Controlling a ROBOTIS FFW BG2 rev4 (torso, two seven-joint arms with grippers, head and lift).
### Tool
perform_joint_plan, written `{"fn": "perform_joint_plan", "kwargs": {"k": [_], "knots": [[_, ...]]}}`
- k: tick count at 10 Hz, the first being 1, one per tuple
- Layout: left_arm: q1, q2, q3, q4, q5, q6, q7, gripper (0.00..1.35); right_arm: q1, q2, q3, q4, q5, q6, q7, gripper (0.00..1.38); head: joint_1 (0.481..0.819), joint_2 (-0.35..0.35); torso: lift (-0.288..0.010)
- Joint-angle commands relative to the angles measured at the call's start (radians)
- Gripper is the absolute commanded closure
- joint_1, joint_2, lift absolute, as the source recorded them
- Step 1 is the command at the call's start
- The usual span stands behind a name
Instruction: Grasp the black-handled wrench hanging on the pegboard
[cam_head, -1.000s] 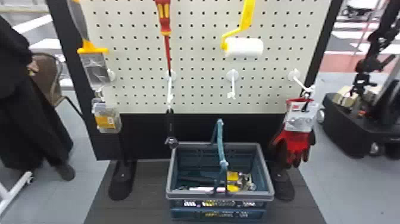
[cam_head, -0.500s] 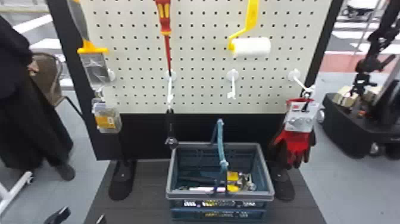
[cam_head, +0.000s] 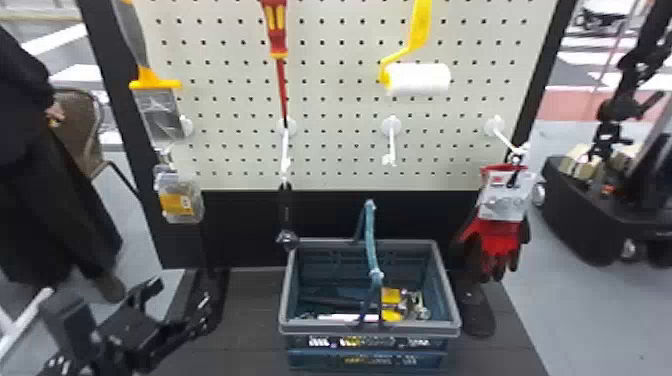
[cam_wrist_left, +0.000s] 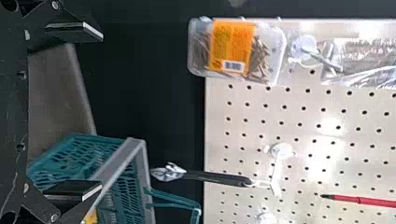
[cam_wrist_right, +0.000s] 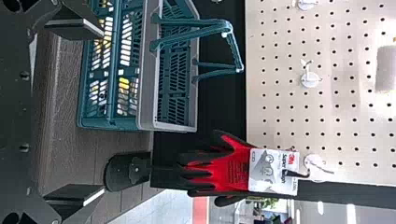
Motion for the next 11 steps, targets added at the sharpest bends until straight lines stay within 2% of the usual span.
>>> {"fn": "perform_joint_plan", "kwargs": {"k": [1, 4, 7, 8, 11], "knots": [[-0.087, 0.027, -0.016, 0.06, 0.0, 0.008, -0.029, 0.16, -0.001, 0.001, 0.0, 0.001, 0.0, 0.0, 0.0, 0.13, 0.549, 0.0, -0.1], [-0.267, 0.07, -0.087, 0.257, 0.035, 0.025, -0.117, 0.12, -0.001, 0.003, 0.0, 0.003, 0.0, 0.0, 0.0, 0.13, 0.549, 0.0, -0.1], [-0.422, 0.094, -0.187, 0.384, 0.083, 0.048, -0.192, 0.1, -0.007, 0.006, 0.002, 0.011, -0.002, -0.002, 0.002, 0.13, 0.549, 0.0, -0.1], [-0.461, 0.099, -0.22, 0.411, 0.091, 0.05, -0.207, 0.1, -0.012, 0.008, 0.002, 0.013, -0.003, 0.0, 0.002, 0.13, 0.549, 0.0, -0.1], [-0.538, 0.087, -0.285, 0.433, 0.137, 0.076, -0.264, 0.1, -0.012, 0.008, 0.002, 0.015, -0.003, 0.0, 0.002, 0.13, 0.549, 0.0, -0.1]]}}
